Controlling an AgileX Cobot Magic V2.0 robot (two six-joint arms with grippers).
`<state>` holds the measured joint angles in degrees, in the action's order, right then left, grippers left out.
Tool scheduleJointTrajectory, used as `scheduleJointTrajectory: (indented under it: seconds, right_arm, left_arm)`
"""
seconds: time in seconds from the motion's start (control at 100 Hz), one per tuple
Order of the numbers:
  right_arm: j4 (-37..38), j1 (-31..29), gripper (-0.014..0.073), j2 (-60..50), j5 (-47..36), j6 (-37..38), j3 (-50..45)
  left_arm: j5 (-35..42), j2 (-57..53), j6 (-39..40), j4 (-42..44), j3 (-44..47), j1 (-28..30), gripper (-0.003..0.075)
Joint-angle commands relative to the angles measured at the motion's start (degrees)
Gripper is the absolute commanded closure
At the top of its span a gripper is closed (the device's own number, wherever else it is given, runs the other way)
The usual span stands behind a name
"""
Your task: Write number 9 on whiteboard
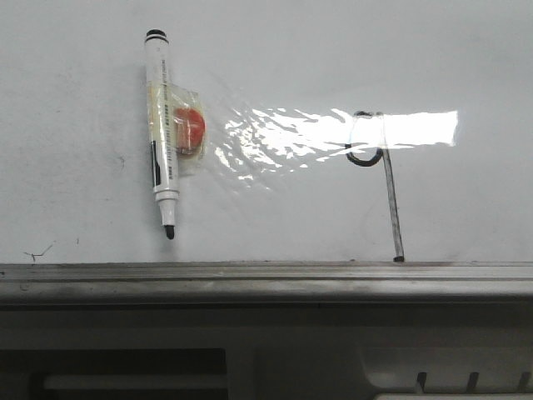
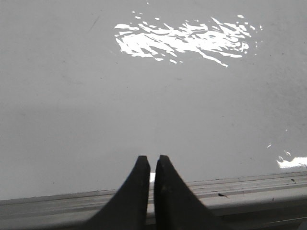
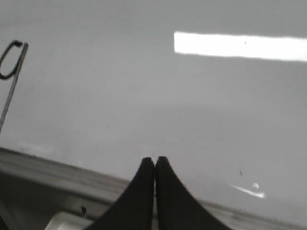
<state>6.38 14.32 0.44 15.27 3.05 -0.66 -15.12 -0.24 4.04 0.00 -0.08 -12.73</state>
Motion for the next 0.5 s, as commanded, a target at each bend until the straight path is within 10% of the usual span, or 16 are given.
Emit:
scheduleJointTrajectory:
  seconds: [0.0, 0.49]
  right_arm:
    - [0.85, -0.45, 0.0638, -2.38, 2.48, 0.06, -1.5]
    - [0.85, -0.51, 0.0638, -2.18, 1.39, 0.06, -1.5]
  left_arm:
    - [3.96, -0.63, 0.42, 0.0, 1.69, 0.07, 0.0739]
    - [4.05, -0.8, 0.42, 0.0, 1.69, 0.07, 0.0739]
